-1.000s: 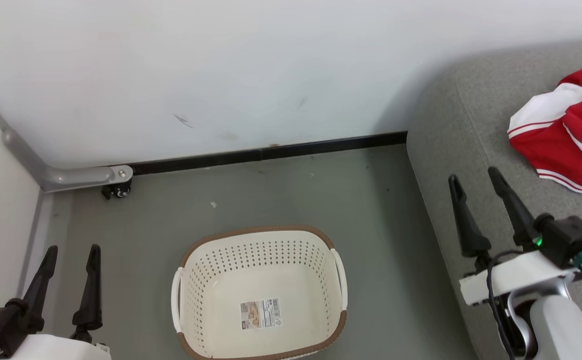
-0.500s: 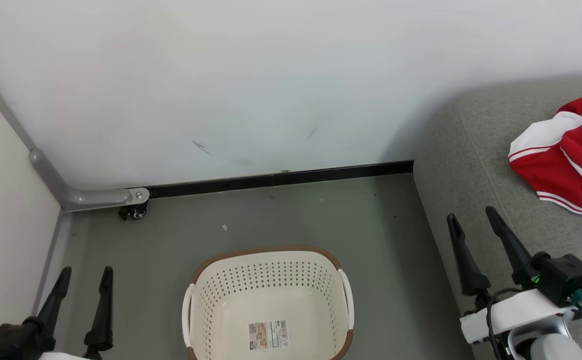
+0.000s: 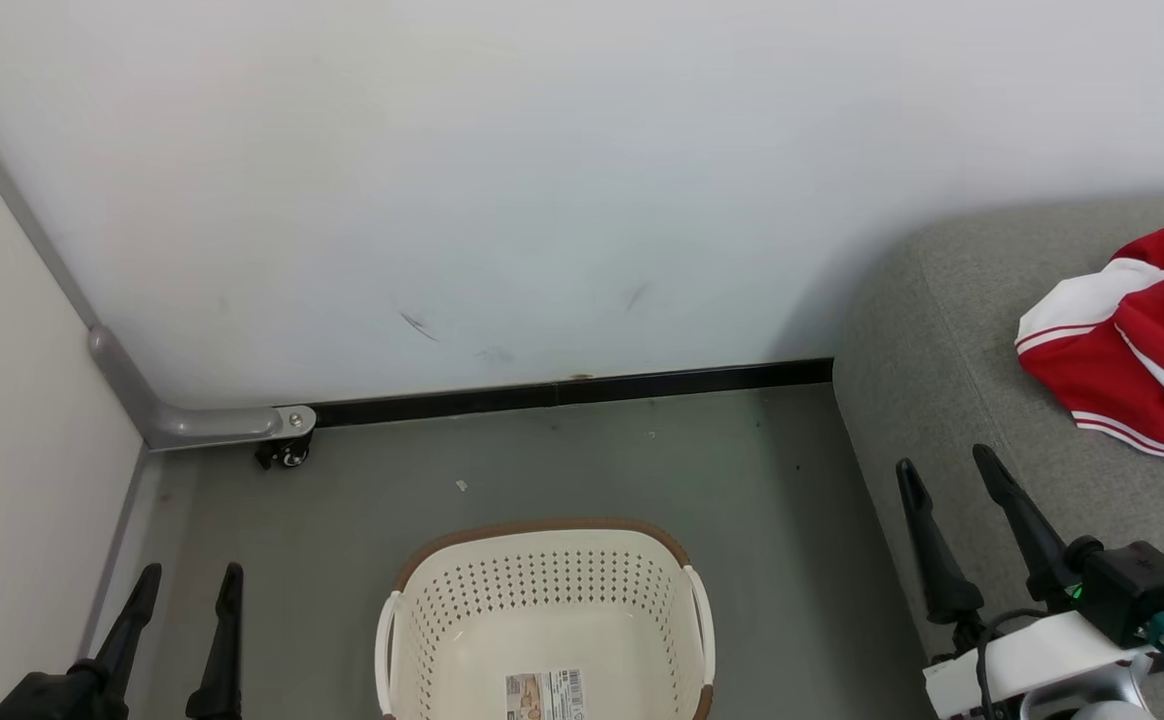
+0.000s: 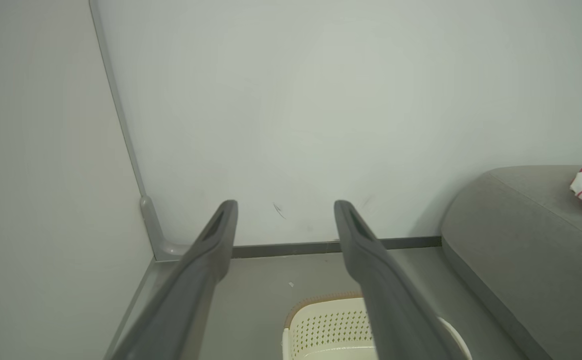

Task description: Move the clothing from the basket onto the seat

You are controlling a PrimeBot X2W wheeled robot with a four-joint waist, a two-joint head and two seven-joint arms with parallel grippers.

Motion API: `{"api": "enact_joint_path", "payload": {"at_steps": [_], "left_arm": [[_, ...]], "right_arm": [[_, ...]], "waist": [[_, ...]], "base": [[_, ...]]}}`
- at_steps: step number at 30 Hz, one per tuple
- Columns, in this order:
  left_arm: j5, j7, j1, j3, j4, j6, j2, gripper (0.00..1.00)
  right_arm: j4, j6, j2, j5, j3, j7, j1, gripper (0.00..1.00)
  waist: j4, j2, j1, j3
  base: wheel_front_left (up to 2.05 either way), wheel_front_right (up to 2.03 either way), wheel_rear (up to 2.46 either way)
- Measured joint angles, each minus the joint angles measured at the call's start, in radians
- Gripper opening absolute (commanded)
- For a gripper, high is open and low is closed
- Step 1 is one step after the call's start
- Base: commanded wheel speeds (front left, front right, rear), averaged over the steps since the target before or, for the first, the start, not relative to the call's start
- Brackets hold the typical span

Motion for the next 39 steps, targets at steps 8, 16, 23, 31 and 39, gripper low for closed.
{"api": "enact_joint_path", "payload": {"at_steps": [8,16,23,31,39], "left_arm": [[0.011,0.000,0.017,0.004,0.000,-0.009,-0.013,1.00],[0.026,0.000,0.019,0.015,0.000,-0.018,-0.024,1.00],[0.034,0.000,0.021,0.026,-0.001,-0.026,-0.028,1.00],[0.042,0.000,0.030,0.033,-0.002,-0.035,-0.034,1.00],[0.041,0.002,0.046,0.020,0.040,-0.043,-0.075,0.00]], "right_arm": [[-0.008,0.000,0.000,0.000,-0.001,0.000,0.037,1.00],[-0.030,0.000,0.001,0.003,-0.009,0.000,0.039,1.00],[-0.040,0.000,0.001,0.003,-0.019,0.000,0.057,1.00],[-0.044,0.000,0.001,0.006,-0.021,0.000,0.059,1.00],[0.005,-0.001,0.013,0.006,-0.016,0.004,0.082,0.00]], "waist": [[0.002,0.0000,0.0000,-0.019],[-0.005,0.0000,0.0000,-0.027],[-0.018,0.0000,0.0000,-0.029],[-0.033,0.0000,-0.0001,-0.028],[-0.039,0.0000,0.0000,-0.026]], "base": [[0.00,0.00,0.00],[0.00,0.00,0.00],[0.00,0.00,0.00],[0.00,0.00,0.00],[0.00,0.00,0.00]]}}
